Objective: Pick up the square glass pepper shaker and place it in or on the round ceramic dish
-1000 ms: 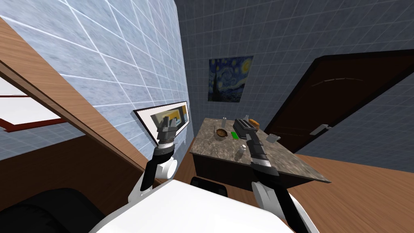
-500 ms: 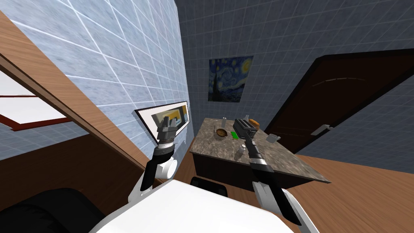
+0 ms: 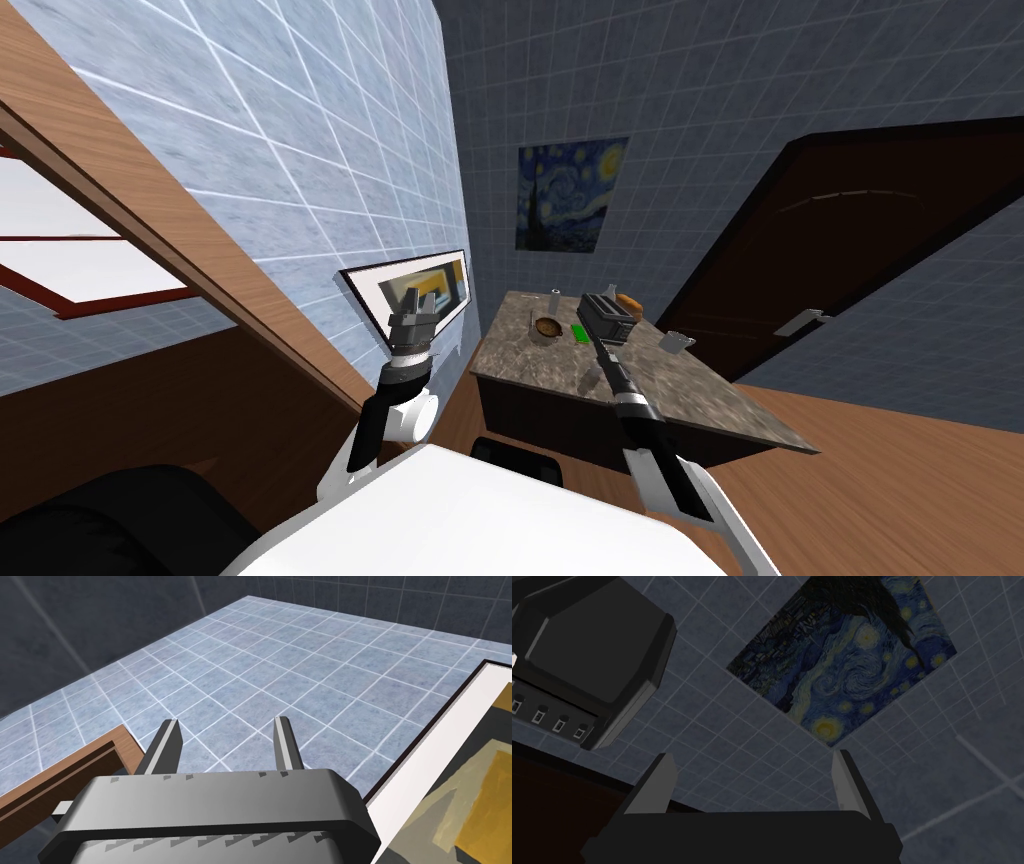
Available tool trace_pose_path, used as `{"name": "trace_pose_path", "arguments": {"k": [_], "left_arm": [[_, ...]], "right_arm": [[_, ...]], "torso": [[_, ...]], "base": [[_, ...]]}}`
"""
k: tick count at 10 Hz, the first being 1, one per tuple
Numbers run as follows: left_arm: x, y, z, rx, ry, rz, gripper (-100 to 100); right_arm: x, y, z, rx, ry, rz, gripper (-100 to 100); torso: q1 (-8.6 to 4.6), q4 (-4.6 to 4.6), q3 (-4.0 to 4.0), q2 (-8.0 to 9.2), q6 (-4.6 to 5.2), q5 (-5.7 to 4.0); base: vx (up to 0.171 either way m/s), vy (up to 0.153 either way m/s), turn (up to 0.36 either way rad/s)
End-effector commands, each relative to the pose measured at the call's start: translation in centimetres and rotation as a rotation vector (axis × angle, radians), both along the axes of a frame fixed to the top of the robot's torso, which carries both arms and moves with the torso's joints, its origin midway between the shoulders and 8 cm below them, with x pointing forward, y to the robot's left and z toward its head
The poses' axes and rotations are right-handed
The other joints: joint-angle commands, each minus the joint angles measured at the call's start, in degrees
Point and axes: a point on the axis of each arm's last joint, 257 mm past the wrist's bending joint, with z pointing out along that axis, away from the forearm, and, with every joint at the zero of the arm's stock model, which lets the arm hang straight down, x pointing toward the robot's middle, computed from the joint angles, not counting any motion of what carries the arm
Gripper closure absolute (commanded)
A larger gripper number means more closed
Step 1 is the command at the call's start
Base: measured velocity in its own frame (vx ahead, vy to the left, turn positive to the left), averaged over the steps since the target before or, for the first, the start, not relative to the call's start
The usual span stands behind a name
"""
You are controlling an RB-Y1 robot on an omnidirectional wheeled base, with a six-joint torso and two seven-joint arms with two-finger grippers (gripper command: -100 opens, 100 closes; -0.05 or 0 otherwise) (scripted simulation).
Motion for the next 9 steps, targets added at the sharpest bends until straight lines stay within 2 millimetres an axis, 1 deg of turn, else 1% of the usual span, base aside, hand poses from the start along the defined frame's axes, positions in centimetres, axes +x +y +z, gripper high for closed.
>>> {"name": "trace_pose_path", "arguments": {"k": [1,5,9], "left_arm": [[0.0,0.0,0.0,0.0,0.0,0.0,0],[0.0,0.0,0.0,0.0,0.0,0.0,0],[0.0,0.0,0.0,0.0,0.0,0.0,0]], "right_arm": [[0.6,-1.0,-2.1,-0.068,0.053,-0.028,-100],[1.5,-3.3,-6.5,-0.213,0.165,-0.077,-100],[2.0,-6.3,-10.1,-0.362,0.273,-0.115,-100]], "torso": [[0.0,0.0,0.0,0.0,0.0,0.0],[0.07,0.0,-0.02,-0.04,-0.01,0.02],[0.18,-0.01,-0.03,-0.06,0.0,0.04]], "base": [[-0.025,-0.003,0.022],[-0.019,0.008,0.024],[-0.01,0.039,0.009]]}}
